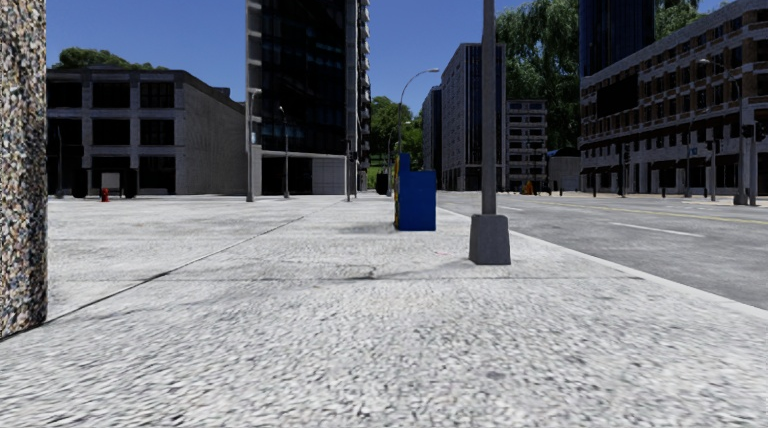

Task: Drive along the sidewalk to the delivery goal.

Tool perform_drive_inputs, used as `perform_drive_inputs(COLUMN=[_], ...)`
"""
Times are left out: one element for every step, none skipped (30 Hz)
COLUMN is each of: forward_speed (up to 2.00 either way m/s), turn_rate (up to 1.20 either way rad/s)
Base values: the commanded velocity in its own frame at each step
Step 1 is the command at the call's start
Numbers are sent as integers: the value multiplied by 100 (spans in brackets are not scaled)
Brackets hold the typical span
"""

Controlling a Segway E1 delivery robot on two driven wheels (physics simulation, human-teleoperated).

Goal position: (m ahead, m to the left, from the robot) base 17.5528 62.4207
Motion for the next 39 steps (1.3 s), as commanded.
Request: perform_drive_inputs(forward_speed=[197,197,197,197,197,197,197,197,197,197,197,197,197,197,197,197,197,197,197,197,197,197,197,197,197,197,197,197,197,197,197,197,197,197,197,197,197,197,197], turn_rate=[0,0,2,2,15,22,31,40,46,46,57,65,67,67,67,67,67,67,67,67,67,67,67,67,67,67,67,65,49,38,31,27,27,26,25,18,8,3,0])
